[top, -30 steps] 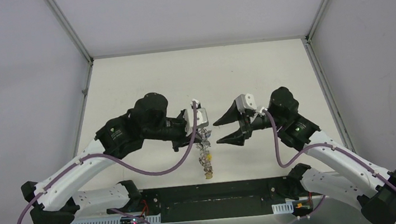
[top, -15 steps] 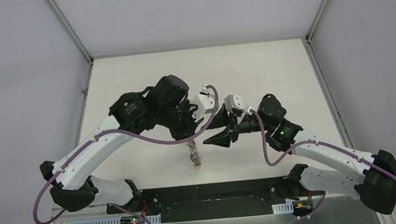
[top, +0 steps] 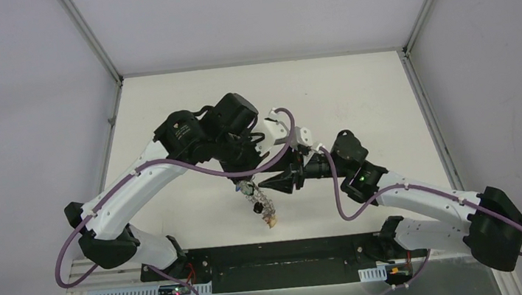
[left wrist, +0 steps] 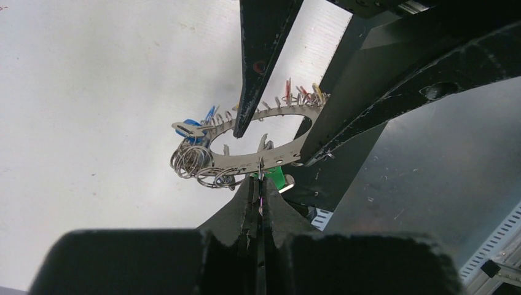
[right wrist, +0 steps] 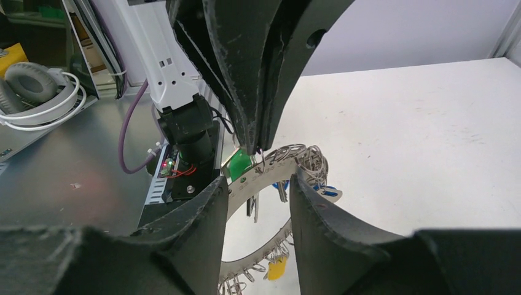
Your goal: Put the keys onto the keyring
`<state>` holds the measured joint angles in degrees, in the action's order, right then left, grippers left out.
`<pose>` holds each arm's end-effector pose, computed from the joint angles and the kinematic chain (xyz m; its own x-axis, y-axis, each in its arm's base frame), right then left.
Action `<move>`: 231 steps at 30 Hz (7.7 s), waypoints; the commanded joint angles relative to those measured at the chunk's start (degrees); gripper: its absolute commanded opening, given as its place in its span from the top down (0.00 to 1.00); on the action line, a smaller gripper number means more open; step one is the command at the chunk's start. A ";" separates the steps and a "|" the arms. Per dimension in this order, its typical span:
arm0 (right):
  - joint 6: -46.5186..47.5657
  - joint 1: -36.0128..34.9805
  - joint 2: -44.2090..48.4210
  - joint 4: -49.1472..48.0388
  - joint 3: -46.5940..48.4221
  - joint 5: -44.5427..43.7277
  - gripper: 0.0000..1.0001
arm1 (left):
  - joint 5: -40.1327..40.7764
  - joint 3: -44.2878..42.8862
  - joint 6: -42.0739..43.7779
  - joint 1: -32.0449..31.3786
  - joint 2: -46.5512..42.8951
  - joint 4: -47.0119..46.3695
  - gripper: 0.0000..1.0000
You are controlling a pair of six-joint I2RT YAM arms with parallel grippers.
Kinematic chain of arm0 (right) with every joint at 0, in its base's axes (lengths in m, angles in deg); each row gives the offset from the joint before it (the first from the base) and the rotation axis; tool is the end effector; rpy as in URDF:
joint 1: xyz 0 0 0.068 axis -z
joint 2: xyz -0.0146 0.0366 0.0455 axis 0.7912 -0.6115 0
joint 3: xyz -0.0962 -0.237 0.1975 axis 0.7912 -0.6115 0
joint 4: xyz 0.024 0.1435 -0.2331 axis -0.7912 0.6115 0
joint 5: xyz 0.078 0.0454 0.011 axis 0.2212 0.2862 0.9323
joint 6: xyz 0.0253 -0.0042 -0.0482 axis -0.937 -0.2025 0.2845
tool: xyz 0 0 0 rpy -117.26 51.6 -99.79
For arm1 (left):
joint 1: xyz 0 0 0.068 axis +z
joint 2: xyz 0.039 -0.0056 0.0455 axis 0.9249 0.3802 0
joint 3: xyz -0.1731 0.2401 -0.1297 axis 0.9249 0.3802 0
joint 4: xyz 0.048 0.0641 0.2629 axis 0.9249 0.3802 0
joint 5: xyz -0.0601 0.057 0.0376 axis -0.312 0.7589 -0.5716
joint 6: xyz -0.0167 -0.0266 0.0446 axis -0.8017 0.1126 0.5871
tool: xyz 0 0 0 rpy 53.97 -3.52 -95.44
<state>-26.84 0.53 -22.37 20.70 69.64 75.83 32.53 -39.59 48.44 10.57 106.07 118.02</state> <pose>0.1236 0.1930 0.3355 -0.0319 0.0742 -0.9967 -0.9995 0.0048 0.0324 0.1324 -0.2184 0.4738 -0.3442 0.7785 -0.5249 0.9338 0.3419 -0.1054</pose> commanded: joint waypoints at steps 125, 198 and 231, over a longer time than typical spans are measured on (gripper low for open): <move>-4.71 -1.59 -2.25 -16.99 -2.58 6.86 1.00 | -3.35 64.73 1.72 -1.37 -54.59 -67.43 0.57; -12.55 -6.14 -11.76 -29.60 3.34 -0.13 0.56 | -2.95 -8.46 4.32 -1.40 -2.48 15.57 1.00; -10.31 -7.34 -11.58 -29.66 0.90 -0.62 1.00 | 1.86 10.10 -0.90 -1.39 -18.75 -7.50 0.55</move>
<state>-38.47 -6.57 -37.21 -5.72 70.56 76.36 32.39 -34.48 50.48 9.50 93.38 121.19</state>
